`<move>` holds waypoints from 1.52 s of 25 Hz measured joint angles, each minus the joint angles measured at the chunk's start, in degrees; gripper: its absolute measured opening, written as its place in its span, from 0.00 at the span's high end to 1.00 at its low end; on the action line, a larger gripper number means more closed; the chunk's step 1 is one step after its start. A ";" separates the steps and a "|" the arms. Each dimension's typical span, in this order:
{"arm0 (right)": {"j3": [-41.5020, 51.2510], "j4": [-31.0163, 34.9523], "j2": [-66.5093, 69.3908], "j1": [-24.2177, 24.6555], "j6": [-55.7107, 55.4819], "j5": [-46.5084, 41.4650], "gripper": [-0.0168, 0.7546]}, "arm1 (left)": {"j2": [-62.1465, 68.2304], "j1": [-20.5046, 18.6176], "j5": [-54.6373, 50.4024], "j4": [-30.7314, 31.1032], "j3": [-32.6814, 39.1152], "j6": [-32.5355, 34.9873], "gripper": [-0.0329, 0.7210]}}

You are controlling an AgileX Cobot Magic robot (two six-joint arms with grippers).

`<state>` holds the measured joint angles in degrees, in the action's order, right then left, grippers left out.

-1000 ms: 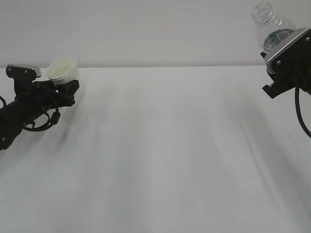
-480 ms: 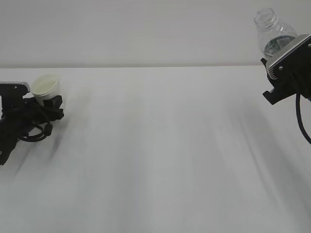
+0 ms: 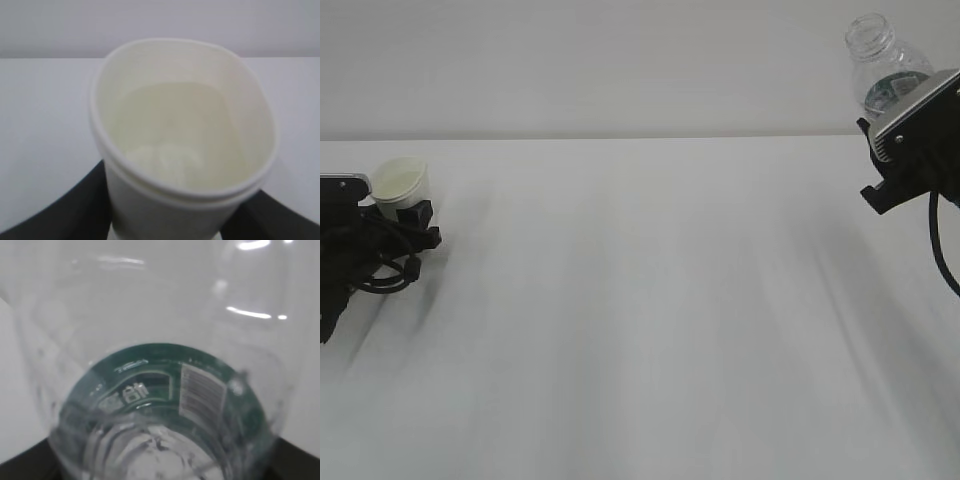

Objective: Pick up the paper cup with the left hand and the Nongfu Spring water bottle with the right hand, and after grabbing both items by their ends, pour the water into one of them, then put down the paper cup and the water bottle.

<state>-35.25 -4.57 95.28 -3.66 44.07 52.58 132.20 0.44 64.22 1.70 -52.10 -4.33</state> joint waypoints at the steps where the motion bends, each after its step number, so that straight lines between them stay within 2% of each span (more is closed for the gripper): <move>1: 0.00 0.00 0.00 0.00 -0.07 0.00 0.37 | 0.00 0.00 0.00 0.00 0.00 0.00 0.40; 27: 1.15 0.00 0.00 0.00 -2.38 0.40 0.37 | 0.75 -0.14 3.44 3.18 1.84 0.09 0.40; 30: 1.15 0.00 0.00 0.00 -2.38 0.40 0.37 | 0.75 -0.14 3.44 3.92 1.84 0.09 0.33; 34: 1.54 0.00 0.00 0.00 -2.49 0.74 0.37 | 0.92 -0.14 2.35 4.18 1.84 0.09 0.17; 38: 2.22 0.00 0.00 0.00 -2.49 0.87 0.37 | 1.21 -0.14 2.12 3.94 1.87 0.09 0.13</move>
<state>-33.03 -4.57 95.28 -3.66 41.57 53.46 133.41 0.30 66.34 5.63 -50.23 -4.24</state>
